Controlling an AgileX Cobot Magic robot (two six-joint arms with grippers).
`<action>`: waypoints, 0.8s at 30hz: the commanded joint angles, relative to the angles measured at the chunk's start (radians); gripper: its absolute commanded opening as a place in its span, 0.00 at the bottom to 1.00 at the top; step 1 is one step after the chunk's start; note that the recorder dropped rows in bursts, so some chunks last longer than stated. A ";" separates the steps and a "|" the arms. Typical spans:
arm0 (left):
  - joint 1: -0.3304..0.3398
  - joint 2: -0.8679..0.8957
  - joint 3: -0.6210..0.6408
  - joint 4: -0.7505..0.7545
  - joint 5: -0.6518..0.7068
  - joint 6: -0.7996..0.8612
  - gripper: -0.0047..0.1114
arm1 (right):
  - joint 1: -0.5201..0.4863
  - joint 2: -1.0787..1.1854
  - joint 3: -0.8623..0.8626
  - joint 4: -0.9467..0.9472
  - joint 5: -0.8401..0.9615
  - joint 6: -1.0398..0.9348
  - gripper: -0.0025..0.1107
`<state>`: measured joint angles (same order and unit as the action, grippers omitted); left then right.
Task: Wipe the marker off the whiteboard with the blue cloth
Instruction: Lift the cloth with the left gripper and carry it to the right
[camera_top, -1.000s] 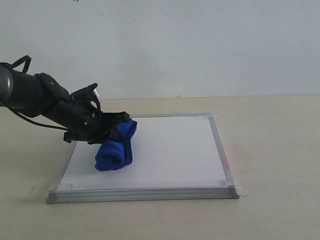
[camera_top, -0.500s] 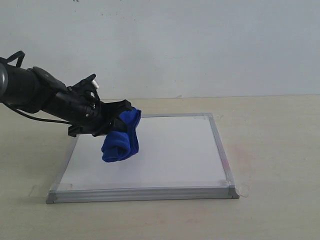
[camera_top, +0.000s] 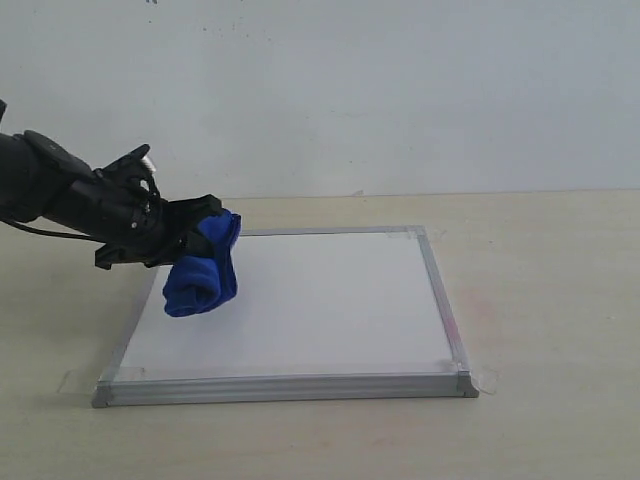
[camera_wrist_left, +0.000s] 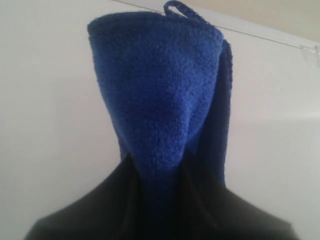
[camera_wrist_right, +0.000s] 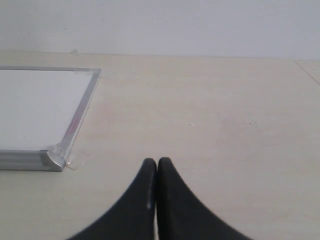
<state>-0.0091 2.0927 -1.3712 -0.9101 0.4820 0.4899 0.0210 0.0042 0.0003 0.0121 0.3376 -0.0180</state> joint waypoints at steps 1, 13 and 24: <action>0.022 -0.009 0.001 0.017 0.007 0.001 0.07 | -0.006 -0.004 0.000 0.003 -0.004 -0.003 0.02; -0.051 -0.007 0.001 -0.279 0.069 0.108 0.07 | -0.006 -0.004 0.000 0.003 -0.004 -0.003 0.02; -0.204 0.020 -0.048 -0.548 0.100 0.222 0.07 | -0.006 -0.004 0.000 0.003 -0.004 -0.003 0.02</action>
<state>-0.1800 2.0963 -1.3968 -1.4058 0.5568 0.6991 0.0210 0.0042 0.0003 0.0121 0.3376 -0.0180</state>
